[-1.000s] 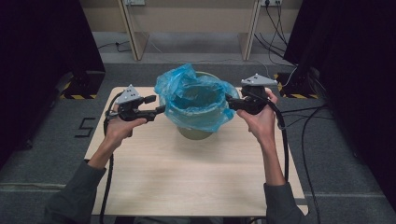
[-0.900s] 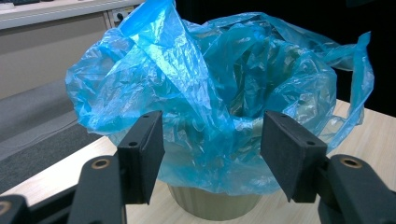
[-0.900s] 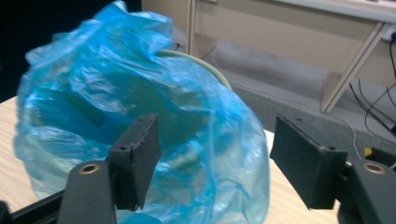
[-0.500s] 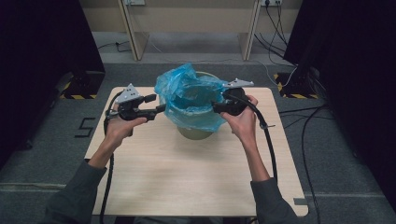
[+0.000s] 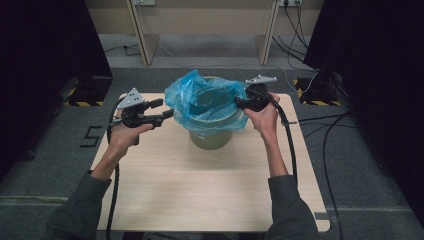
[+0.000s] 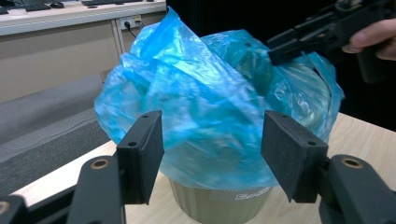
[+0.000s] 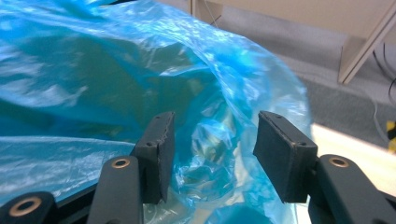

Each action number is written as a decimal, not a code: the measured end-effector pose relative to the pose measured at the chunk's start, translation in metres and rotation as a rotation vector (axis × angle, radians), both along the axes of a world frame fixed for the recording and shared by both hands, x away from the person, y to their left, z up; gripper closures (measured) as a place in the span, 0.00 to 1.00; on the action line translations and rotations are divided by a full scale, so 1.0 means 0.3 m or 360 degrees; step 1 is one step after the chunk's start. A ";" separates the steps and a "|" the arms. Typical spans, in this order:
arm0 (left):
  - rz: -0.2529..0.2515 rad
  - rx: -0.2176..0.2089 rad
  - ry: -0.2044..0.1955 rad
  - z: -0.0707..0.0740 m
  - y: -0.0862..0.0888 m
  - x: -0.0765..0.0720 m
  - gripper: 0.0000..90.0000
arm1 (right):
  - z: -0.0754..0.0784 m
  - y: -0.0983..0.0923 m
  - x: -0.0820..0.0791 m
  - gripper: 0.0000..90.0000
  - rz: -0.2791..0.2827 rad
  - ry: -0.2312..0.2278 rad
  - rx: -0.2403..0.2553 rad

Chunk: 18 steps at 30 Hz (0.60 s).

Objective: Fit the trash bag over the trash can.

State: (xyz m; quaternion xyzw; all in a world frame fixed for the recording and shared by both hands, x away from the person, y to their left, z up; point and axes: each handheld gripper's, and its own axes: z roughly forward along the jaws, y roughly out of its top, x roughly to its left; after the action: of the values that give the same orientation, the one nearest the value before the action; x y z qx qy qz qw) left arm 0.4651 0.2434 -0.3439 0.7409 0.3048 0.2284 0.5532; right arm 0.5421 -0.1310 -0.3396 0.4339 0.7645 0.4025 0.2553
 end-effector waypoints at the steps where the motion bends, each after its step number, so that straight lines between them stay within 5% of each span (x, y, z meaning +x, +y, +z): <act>1: 0.0004 0.0000 0.0001 0.000 0.002 0.003 0.43 | 0.003 -0.003 0.012 0.51 0.0007 -0.0003 -0.0004; 5: 0.0017 -0.0009 0.0020 -0.009 0.010 0.016 0.42 | 0.042 -0.001 -0.002 0.40 -0.0032 -0.0041 0.0030; 11: 0.0026 -0.0023 0.0054 -0.023 0.006 0.034 0.42 | 0.107 0.081 -0.147 0.36 -0.0009 -0.0159 -0.0041; 18: 0.0031 -0.0019 0.0043 -0.017 0.002 0.030 0.41 | 0.049 0.171 -0.232 0.36 0.0055 -0.0078 -0.0072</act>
State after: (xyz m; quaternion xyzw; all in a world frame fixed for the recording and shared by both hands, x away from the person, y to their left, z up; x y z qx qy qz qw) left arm 0.4742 0.2440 -0.3491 0.7376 0.3209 0.2219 0.5511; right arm 0.4726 -0.0795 -0.3249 0.4047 0.7744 0.4001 0.2767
